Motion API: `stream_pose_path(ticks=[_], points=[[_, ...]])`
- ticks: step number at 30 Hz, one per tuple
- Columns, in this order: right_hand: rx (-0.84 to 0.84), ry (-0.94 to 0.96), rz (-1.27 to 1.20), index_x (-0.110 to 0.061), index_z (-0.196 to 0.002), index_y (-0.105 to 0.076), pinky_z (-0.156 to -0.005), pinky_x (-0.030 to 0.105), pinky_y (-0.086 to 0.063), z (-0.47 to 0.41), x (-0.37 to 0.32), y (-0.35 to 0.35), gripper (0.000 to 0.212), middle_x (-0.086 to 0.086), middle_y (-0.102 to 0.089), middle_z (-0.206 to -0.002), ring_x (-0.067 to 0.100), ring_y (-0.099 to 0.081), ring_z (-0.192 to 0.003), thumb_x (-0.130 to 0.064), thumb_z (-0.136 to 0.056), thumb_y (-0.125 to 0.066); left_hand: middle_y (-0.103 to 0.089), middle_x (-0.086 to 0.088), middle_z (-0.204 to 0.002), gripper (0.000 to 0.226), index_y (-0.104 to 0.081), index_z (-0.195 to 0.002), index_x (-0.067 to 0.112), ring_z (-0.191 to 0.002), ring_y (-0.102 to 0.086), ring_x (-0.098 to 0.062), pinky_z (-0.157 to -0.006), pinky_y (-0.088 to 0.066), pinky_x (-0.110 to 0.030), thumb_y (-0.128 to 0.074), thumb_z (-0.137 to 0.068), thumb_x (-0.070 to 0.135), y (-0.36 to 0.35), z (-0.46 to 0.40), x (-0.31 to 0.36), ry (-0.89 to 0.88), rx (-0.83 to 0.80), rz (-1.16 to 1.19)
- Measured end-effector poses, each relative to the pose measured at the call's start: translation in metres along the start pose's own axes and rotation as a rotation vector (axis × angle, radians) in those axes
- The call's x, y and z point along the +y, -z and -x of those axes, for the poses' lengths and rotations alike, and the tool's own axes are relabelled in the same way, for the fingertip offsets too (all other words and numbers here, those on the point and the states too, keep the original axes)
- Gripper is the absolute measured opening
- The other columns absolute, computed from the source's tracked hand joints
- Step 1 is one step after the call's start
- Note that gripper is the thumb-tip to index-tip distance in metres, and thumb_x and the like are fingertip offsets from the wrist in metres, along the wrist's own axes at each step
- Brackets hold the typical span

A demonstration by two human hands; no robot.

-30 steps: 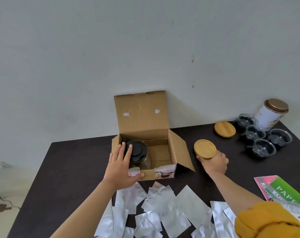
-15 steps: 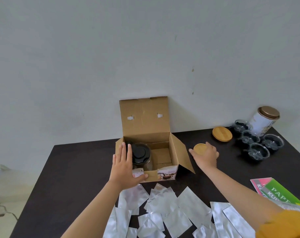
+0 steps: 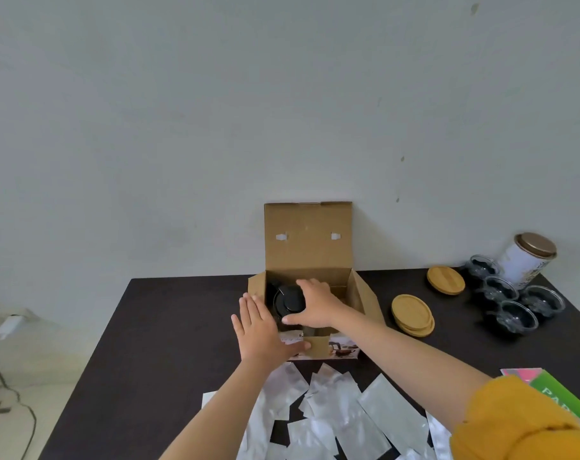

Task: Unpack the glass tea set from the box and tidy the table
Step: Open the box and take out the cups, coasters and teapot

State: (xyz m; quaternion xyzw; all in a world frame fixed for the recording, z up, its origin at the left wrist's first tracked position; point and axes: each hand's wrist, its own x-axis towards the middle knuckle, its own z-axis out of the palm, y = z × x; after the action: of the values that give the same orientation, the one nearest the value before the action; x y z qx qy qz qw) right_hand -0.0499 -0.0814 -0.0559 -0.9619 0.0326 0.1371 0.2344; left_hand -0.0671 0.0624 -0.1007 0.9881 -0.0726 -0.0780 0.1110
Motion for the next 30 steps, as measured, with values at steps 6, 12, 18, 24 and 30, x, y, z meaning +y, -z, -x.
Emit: stream_pose_path(ticks=[6,12,18,24,30], points=[[0.01,-0.033,0.126,-0.012,-0.14,-0.032,-0.096,0.04,-0.047,-0.013,-0.009,-0.012,0.091,0.01,-0.034,-0.138,0.03,-0.039,-0.124,-0.045,-0.069,-0.079,0.013,-0.015,-0.157,0.143,0.018,-0.146,0.002,-0.144,0.016,-0.031,-0.115,0.004,-0.047,-0.052,-0.055,0.089,0.0,-0.004,-0.002,-0.026,-0.012,-0.012],[0.11,-0.043,0.025,-0.013,-0.141,-0.032,-0.094,0.037,-0.048,-0.007,-0.005,-0.004,0.094,0.009,-0.035,-0.14,0.028,-0.037,-0.126,-0.038,-0.064,-0.08,0.015,-0.017,-0.157,0.137,0.02,-0.146,0.008,-0.143,0.018,-0.034,-0.115,0.005,-0.048,-0.044,-0.058,0.091,0.003,-0.002,-0.003,-0.034,-0.024,-0.079],[0.164,0.03,-0.097,-0.016,-0.144,-0.028,-0.102,0.042,-0.043,0.017,-0.001,0.06,0.105,0.005,-0.035,-0.135,0.025,-0.04,-0.124,-0.04,-0.058,-0.083,0.01,-0.018,-0.157,0.139,0.016,-0.147,0.005,-0.144,0.015,-0.035,-0.116,0.003,-0.047,-0.041,-0.056,0.093,0.006,-0.004,-0.007,-0.025,-0.008,-0.089],[0.339,-0.056,-0.209,-0.019,-0.14,-0.033,-0.103,0.039,-0.041,0.046,0.035,0.114,0.105,0.003,-0.032,-0.13,0.022,-0.04,-0.119,-0.034,-0.049,-0.082,0.006,-0.018,-0.157,0.14,0.014,-0.147,0.004,-0.144,0.01,-0.035,-0.116,0.0,-0.048,-0.038,-0.054,0.095,0.014,-0.012,-0.03,-0.001,0.009,-0.14],[0.403,-0.279,-0.138,-0.015,-0.146,-0.024,-0.104,0.042,-0.035,0.042,0.08,0.13,0.104,0.013,-0.025,-0.14,0.035,-0.029,-0.13,-0.024,-0.061,-0.083,0.006,-0.017,-0.158,0.142,0.01,-0.148,0.003,-0.145,0.01,-0.034,-0.115,0.001,-0.05,-0.038,-0.052,0.097,0.031,-0.025,-0.063,0.051,0.0,-0.217]])
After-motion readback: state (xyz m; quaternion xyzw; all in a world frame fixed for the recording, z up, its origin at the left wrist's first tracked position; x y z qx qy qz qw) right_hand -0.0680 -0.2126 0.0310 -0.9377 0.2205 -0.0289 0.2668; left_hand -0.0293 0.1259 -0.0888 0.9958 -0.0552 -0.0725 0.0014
